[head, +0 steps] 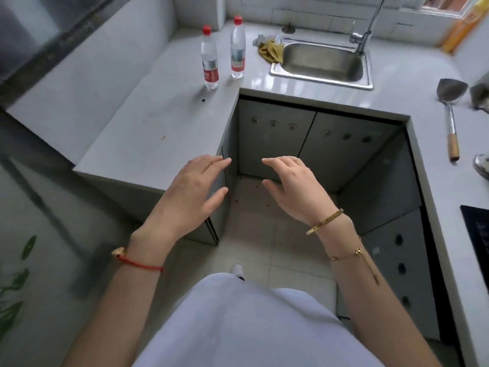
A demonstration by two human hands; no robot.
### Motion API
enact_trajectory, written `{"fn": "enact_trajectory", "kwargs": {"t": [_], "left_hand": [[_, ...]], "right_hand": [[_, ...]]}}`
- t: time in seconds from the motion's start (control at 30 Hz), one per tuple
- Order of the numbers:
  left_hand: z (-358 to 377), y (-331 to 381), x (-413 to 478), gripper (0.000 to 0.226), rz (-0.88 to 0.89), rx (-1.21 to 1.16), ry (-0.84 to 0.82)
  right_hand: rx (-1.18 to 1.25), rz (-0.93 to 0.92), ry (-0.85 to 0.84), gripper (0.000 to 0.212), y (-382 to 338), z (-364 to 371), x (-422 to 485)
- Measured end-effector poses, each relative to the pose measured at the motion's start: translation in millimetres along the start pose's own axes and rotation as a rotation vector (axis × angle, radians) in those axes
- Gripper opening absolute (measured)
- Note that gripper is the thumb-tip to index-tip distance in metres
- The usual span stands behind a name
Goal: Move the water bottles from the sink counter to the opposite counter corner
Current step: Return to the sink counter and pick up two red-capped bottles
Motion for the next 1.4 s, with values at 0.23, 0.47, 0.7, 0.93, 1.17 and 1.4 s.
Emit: {"fn": "enact_trajectory", "kwargs": {"t": [0.23,0.47,0.7,0.93,1.17,1.4], "left_hand": [[0,-41,98,0.055,0.002,0.018,-0.018],[9,-62,196,0.055,-0.040,0.037,0.004],[24,-65,283,0.055,-0.163,0.043,0.059],[32,-51,354,0.055,-0.283,0.036,0.154],[38,-51,376,0.054,-0.405,0.020,0.173],[34,-64,384,0.055,-0.495,-0.018,0.177]], "right_hand": [[0.010,0.022,0.010,0.045,26,-19,98],[0.012,0.012,-0.016,0.046,76,-35,189],[-0.031,-0.092,-0.087,0.047,124,-61,277],[-0.040,-0.210,-0.145,0.046,162,-93,346],[-0.026,-0.297,-0.211,0.044,171,-102,389],[-0.030,-0.350,-0.277,0.045,166,-92,418]]}}
Point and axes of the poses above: each hand's wrist, its own x-axis towards the middle knuckle, its own z-axis out of the palm, y = z × x, the point moved 7 cm from there along x, towards the middle knuckle, and after that the axes turned 6 degrees about z, right-handed, at the moved point
